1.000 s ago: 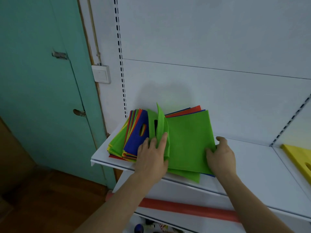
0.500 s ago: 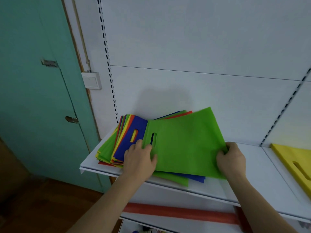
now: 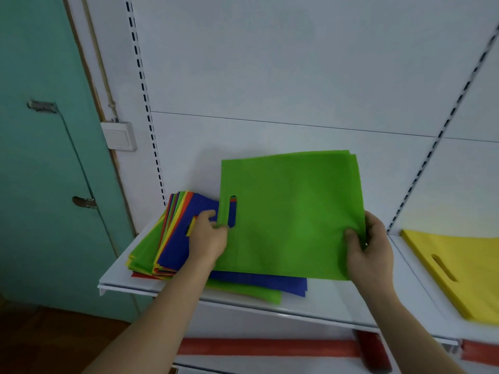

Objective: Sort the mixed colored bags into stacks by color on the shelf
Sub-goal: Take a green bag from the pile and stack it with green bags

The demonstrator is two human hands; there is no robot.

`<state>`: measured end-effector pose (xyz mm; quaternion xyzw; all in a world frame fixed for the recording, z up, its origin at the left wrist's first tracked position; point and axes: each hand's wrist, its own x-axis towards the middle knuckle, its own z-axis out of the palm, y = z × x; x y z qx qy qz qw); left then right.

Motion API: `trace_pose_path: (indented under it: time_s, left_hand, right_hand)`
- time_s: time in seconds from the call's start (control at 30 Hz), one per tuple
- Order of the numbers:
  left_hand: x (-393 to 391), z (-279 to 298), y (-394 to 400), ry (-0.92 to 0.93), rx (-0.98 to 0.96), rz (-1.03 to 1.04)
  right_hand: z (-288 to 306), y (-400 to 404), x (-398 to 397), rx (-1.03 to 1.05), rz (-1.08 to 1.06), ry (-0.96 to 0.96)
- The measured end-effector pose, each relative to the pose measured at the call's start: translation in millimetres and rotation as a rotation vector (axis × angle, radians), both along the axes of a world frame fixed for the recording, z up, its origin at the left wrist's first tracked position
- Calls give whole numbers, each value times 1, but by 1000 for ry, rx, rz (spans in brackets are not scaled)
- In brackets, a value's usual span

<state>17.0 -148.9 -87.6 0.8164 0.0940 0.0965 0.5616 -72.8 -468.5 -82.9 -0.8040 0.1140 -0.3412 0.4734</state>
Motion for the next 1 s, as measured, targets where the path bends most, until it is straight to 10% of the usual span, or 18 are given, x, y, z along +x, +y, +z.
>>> trace_pose_path:
  time_s: [0.2,1.0]
  left_hand:
    - [0,10,-6,-412,-69,-15]
    - [-81,20,-168,-530,-63,-280]
  right_hand:
    - [4,2,-6,3,-91,-125]
    - [-18,-123,-158,-145,-460,-92]
